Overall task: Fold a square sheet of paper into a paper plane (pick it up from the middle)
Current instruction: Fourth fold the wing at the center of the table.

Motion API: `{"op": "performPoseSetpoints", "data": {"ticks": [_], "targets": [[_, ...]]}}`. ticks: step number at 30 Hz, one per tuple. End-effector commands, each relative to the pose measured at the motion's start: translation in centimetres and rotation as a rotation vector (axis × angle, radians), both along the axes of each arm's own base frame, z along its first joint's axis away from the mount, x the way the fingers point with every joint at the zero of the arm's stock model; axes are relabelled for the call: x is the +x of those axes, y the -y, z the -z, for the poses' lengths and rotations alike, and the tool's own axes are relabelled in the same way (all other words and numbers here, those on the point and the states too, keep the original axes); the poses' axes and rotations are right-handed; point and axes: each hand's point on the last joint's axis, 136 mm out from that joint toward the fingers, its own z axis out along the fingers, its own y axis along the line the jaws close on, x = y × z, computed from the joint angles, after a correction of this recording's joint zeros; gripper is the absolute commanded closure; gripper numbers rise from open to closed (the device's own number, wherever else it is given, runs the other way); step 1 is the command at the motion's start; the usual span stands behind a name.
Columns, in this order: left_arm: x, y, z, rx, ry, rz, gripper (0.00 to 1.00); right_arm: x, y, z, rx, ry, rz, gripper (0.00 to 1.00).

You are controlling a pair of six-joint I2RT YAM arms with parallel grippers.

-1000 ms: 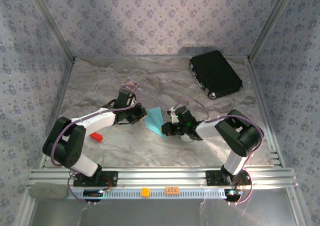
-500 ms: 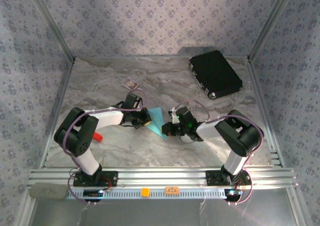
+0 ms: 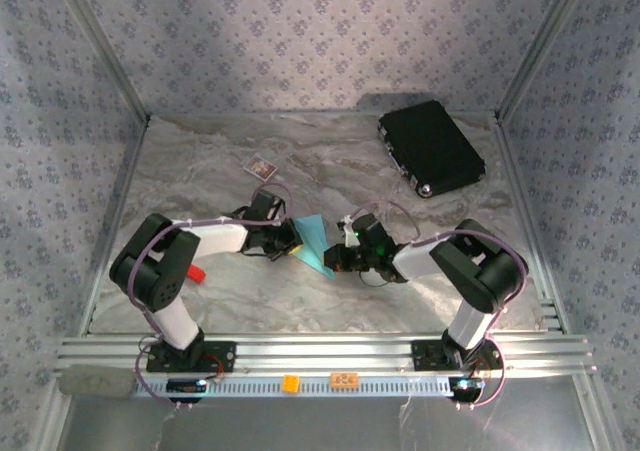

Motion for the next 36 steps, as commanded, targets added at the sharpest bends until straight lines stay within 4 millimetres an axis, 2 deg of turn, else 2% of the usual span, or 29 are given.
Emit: {"op": "performPoseSetpoints", "data": {"ticks": [1,20,36], "targets": [[-1.8,-1.8,1.5,0.081,-0.052,-0.041,1.00,-0.3,0.2,-0.3,-0.011,-0.008,0.015,0.97],[-1.9,-2.4,1.3,0.096,-0.040,-0.068,1.00,-0.8,-0.3,-0.1,-0.016,-0.049,0.004,0.96],[-1.9,-2.7,1.2,0.109,-0.029,-0.098,1.00,-1.0,0.1,1.5,-0.055,-0.127,0.063,0.96]]}}
